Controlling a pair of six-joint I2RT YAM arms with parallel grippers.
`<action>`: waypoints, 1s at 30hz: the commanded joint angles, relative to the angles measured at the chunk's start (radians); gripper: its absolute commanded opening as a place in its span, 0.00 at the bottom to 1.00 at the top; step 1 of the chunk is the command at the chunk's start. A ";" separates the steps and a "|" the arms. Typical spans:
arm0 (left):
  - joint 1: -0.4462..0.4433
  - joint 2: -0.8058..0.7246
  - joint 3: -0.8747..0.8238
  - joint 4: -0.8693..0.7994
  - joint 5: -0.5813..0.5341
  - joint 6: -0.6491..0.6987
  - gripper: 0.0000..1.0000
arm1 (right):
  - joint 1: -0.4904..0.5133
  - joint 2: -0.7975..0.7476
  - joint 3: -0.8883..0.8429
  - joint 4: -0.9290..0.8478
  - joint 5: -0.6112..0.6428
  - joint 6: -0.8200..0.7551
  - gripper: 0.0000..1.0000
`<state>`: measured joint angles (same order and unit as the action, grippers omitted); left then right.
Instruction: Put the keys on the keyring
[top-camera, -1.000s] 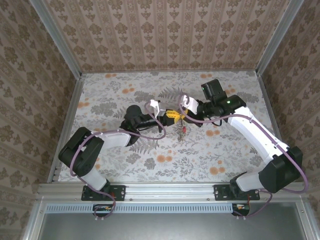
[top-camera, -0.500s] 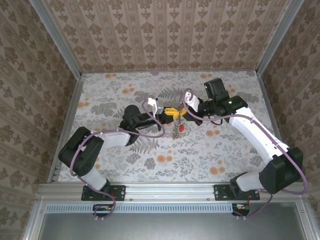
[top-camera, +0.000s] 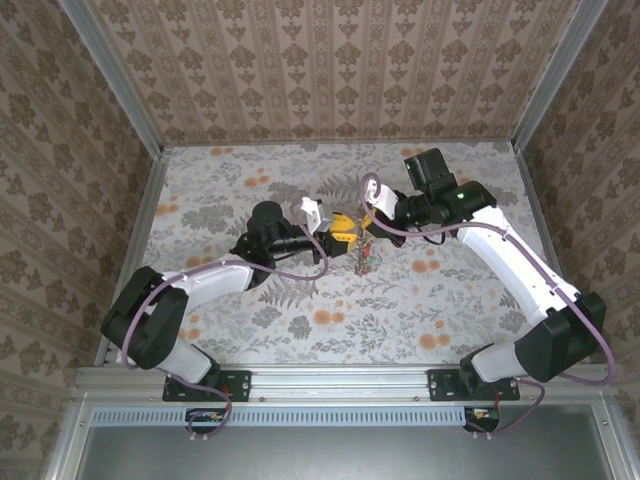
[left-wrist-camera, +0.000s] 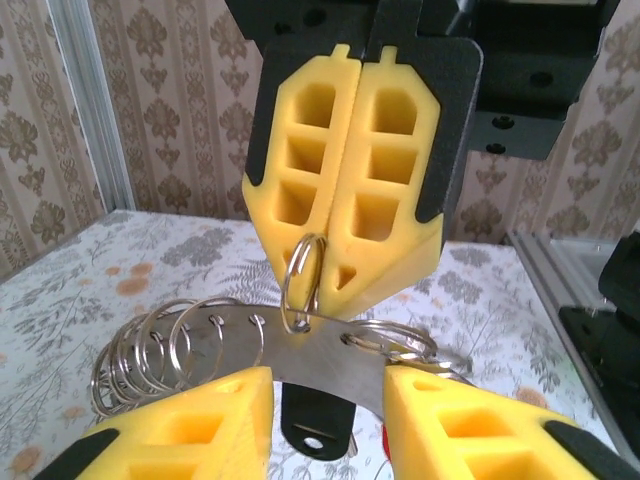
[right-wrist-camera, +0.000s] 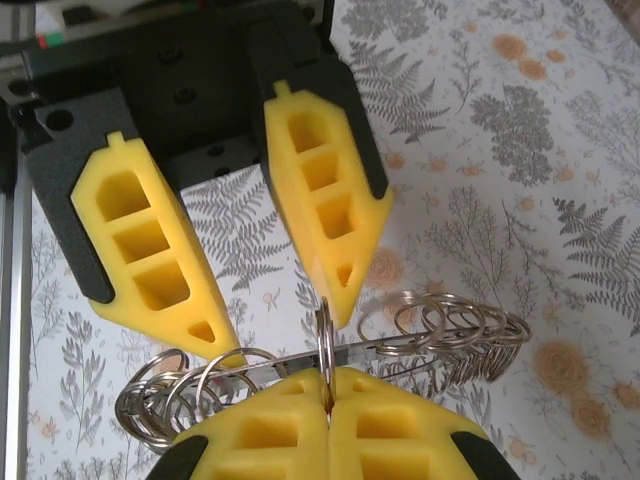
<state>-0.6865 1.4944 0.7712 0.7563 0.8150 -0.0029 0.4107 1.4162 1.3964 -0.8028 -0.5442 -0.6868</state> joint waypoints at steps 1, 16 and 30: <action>-0.003 -0.050 0.053 -0.190 0.026 0.134 0.36 | 0.018 0.018 0.051 -0.077 0.049 -0.047 0.00; 0.003 -0.089 0.110 -0.325 0.022 0.230 0.36 | 0.049 0.032 0.059 -0.092 0.070 -0.088 0.00; -0.006 -0.051 0.159 -0.363 0.061 0.244 0.26 | 0.053 0.030 0.044 -0.062 0.054 -0.082 0.00</action>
<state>-0.6868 1.4441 0.8848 0.4286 0.8494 0.2066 0.4564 1.4448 1.4151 -0.8810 -0.4702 -0.7574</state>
